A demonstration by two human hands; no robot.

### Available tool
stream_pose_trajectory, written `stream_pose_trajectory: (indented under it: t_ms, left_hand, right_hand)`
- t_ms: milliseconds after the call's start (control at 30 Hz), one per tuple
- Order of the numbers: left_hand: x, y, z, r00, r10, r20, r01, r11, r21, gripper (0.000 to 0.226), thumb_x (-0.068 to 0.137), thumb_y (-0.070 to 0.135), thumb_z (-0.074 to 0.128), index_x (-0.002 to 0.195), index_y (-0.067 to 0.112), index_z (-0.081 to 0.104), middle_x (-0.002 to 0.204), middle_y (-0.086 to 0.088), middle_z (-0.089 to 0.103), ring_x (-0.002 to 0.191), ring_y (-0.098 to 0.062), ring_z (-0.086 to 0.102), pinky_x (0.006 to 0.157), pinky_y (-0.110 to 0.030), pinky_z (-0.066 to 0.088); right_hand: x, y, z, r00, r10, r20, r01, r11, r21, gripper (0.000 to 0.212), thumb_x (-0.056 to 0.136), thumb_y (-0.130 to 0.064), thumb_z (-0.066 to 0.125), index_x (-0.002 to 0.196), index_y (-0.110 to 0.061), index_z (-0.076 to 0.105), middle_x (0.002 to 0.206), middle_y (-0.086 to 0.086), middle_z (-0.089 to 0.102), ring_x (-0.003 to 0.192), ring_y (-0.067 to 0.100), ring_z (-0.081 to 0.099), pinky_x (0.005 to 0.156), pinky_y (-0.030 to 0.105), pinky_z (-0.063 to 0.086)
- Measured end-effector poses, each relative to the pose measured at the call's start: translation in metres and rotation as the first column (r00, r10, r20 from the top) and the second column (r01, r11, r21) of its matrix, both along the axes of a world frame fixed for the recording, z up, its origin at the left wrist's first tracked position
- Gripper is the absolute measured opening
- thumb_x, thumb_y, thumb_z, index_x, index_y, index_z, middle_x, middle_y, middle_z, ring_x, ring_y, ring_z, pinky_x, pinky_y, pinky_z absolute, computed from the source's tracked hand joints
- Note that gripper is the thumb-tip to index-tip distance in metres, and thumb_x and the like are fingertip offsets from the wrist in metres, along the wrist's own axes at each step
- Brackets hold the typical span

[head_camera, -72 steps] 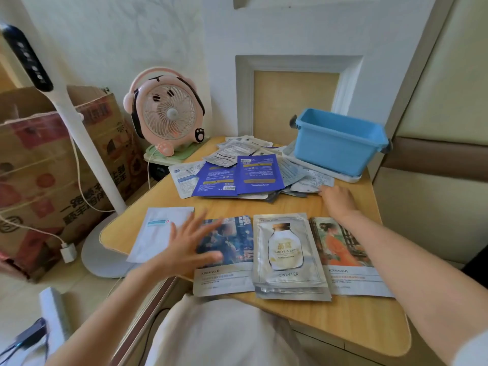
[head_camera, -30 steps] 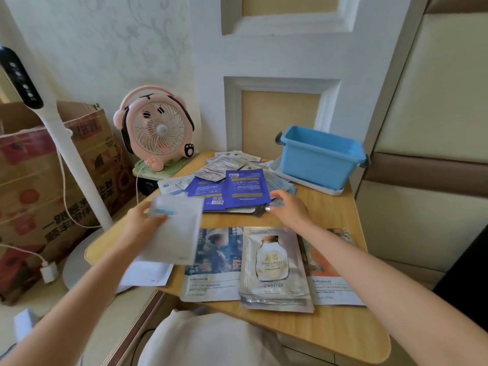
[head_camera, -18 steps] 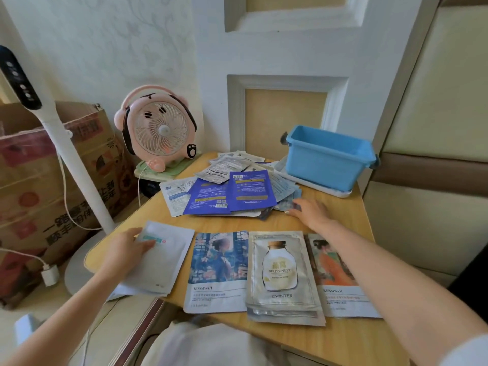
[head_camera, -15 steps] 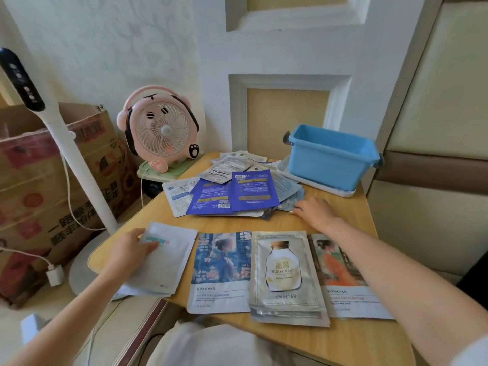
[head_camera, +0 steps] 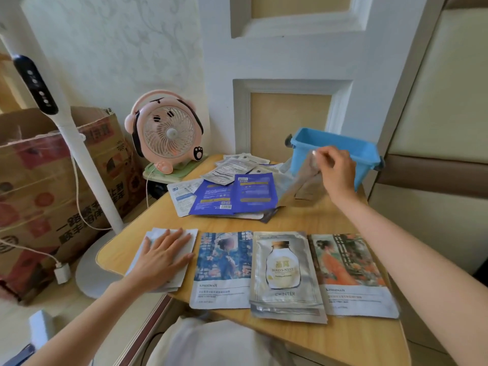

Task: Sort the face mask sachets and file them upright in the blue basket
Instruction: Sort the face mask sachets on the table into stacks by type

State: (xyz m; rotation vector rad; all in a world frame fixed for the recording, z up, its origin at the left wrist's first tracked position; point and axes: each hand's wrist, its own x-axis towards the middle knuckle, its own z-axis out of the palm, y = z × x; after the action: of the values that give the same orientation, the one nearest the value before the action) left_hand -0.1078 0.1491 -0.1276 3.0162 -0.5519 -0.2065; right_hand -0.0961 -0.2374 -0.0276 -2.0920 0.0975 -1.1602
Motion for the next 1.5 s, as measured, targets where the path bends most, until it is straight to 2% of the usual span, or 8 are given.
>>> stream_pose_trajectory:
  t_ms: [133, 267, 400, 667, 967, 1133, 1333, 1500]
  left_hand:
    - [-0.003, -0.021, 0.016, 0.997, 0.016, 0.069, 0.003, 0.966, -0.258, 0.080, 0.083, 0.073, 0.015, 0.144, 0.023, 0.030, 0.157, 0.004, 0.015, 0.146, -0.014, -0.002, 0.116, -0.048, -0.010]
    - [-0.023, -0.071, 0.061, 0.966, -0.161, -0.204, -0.088, 0.537, -0.839, 0.086, 0.070, 0.088, 0.015, 0.126, 0.036, 0.055, 0.140, 0.013, 0.046, 0.134, -0.006, 0.034, 0.113, -0.031, 0.017]
    - [-0.043, -0.122, 0.097, 0.817, -0.376, -0.438, -0.302, 0.369, -0.879, 0.064, 0.095, 0.054, 0.012, 0.116, 0.017, 0.061, 0.088, 0.005, 0.074, 0.082, -0.009, 0.070, 0.073, -0.021, 0.051]
    - [-0.046, -0.122, 0.084, 0.876, -0.190, -0.443, -0.376, 0.307, -0.874, 0.025, 0.083, 0.015, 0.067, 0.106, 0.007, 0.060, 0.077, -0.009, 0.061, 0.052, -0.015, 0.051, 0.043, -0.021, 0.045]
    - [-0.071, -0.149, 0.036, 0.818, -0.002, -0.575, -0.514, 0.445, -0.733, 0.041, 0.084, 0.009, 0.067, 0.120, 0.006, 0.047, 0.098, -0.006, 0.063, 0.098, -0.026, 0.064, 0.087, -0.041, 0.054]
    - [-0.049, -0.141, 0.041, 0.990, 0.117, -0.076, -0.135, 0.939, -0.316, 0.068, 0.083, 0.047, 0.061, 0.137, 0.014, 0.036, 0.136, -0.008, 0.039, 0.125, -0.024, 0.039, 0.103, -0.036, 0.038]
    - [-0.002, -0.144, 0.049, 0.997, 0.057, 0.045, -0.039, 0.942, -0.333, 0.056, 0.089, 0.045, 0.054, 0.134, 0.015, 0.041, 0.137, -0.009, 0.034, 0.127, -0.026, 0.031, 0.106, -0.034, 0.029]
    - [0.006, -0.142, 0.040, 0.997, 0.008, 0.082, 0.030, 0.889, -0.456, 0.045, 0.091, 0.037, 0.055, 0.130, 0.017, 0.046, 0.133, -0.004, 0.038, 0.123, -0.021, 0.033, 0.102, -0.026, 0.028]
  right_hand:
    - [-0.019, 0.007, 0.048, 0.978, 0.185, 0.097, -0.192, 0.979, 0.071, 0.011, 0.090, -0.011, 0.057, 0.083, -0.008, 0.064, 0.073, -0.014, 0.059, 0.069, -0.008, 0.054, 0.071, 0.017, 0.045]
    - [-0.027, 0.030, 0.061, 0.942, 0.335, -0.024, -0.331, 0.937, 0.112, 0.007, 0.086, 0.000, 0.061, 0.083, -0.003, 0.067, 0.071, -0.011, 0.059, 0.062, -0.015, 0.053, 0.067, 0.005, 0.040]
    - [-0.031, 0.056, 0.051, 0.888, 0.430, -0.162, -0.419, 0.903, 0.098, 0.014, 0.084, -0.003, 0.064, 0.077, -0.014, 0.065, 0.068, -0.004, 0.062, 0.061, -0.006, 0.051, 0.067, 0.011, 0.042]
    - [-0.023, 0.049, 0.036, 0.806, 0.405, -0.431, -0.446, 0.895, 0.005, 0.018, 0.084, -0.027, 0.067, 0.102, -0.024, 0.065, 0.062, 0.000, 0.058, 0.066, 0.018, 0.058, 0.067, 0.034, 0.047]
    - [0.013, 0.001, -0.062, 0.650, 0.017, -0.759, -0.084, 0.995, -0.049, 0.034, 0.082, -0.022, 0.068, 0.115, -0.019, 0.059, 0.124, 0.002, 0.060, 0.110, 0.020, 0.057, 0.093, 0.034, 0.046]
    - [0.025, 0.008, -0.076, 0.735, 0.339, -0.587, 0.070, 0.823, 0.563, 0.039, 0.087, -0.012, 0.063, 0.125, -0.013, 0.052, 0.123, 0.009, 0.055, 0.110, 0.025, 0.056, 0.083, 0.035, 0.054]
    - [0.059, 0.007, -0.075, 0.832, 0.482, -0.276, 0.107, 0.349, 0.931, 0.016, 0.091, -0.010, 0.056, 0.106, -0.005, 0.054, 0.092, 0.007, 0.058, 0.084, 0.019, 0.060, 0.065, 0.029, 0.051]
    - [0.087, 0.014, -0.086, 0.786, 0.396, -0.475, 0.260, 0.485, 0.835, 0.013, 0.088, -0.020, 0.064, 0.090, -0.009, 0.057, 0.068, 0.006, 0.057, 0.050, 0.012, 0.049, 0.030, 0.012, 0.032]
